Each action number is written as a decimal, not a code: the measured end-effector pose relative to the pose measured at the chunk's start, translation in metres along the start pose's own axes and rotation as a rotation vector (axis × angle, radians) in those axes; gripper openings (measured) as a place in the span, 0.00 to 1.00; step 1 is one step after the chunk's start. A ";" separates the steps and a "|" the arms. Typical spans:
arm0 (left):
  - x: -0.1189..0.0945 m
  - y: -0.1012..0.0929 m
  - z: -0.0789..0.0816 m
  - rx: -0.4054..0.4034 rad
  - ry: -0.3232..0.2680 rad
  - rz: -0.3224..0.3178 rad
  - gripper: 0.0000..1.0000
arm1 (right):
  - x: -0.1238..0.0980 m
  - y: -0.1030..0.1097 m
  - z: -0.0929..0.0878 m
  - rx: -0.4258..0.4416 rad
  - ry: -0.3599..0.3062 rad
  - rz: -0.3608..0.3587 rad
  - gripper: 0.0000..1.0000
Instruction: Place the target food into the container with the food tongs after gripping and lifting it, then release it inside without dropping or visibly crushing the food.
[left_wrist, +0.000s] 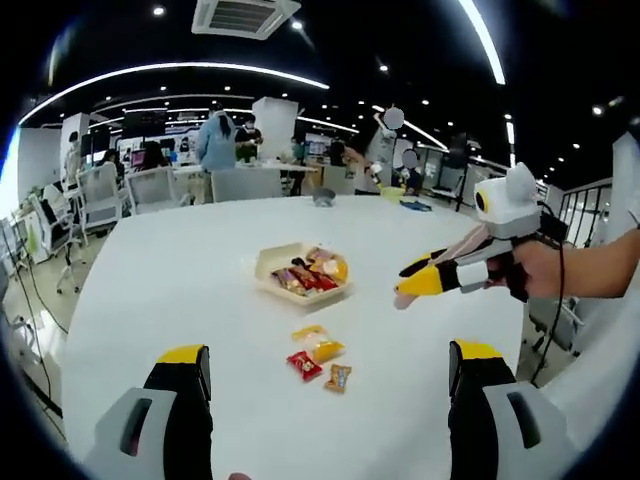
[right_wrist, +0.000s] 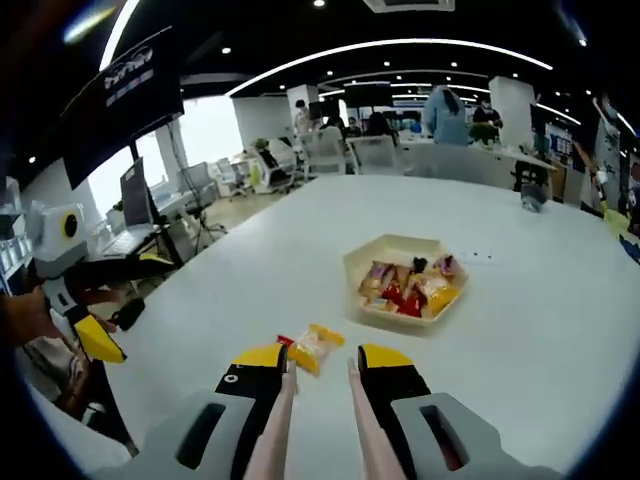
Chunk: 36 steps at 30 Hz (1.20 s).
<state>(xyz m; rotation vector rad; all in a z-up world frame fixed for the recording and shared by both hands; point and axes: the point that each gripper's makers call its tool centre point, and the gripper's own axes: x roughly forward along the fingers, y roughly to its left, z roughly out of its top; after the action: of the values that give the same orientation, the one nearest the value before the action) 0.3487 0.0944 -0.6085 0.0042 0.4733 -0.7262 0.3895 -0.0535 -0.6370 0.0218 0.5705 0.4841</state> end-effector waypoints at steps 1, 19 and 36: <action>-0.001 0.002 -0.001 -0.011 0.002 0.008 1.00 | 0.004 0.001 -0.002 0.002 0.011 0.008 0.27; -0.012 0.016 -0.011 -0.082 0.007 0.071 1.00 | 0.044 0.058 -0.040 -0.284 0.088 0.268 0.27; -0.020 0.010 -0.029 -0.119 0.060 0.075 1.00 | 0.068 0.072 -0.072 -0.775 0.124 0.674 0.26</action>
<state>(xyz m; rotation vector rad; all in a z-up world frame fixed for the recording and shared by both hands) 0.3299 0.1194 -0.6277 -0.0677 0.5707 -0.6252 0.3701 0.0328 -0.7217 -0.5746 0.4562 1.3463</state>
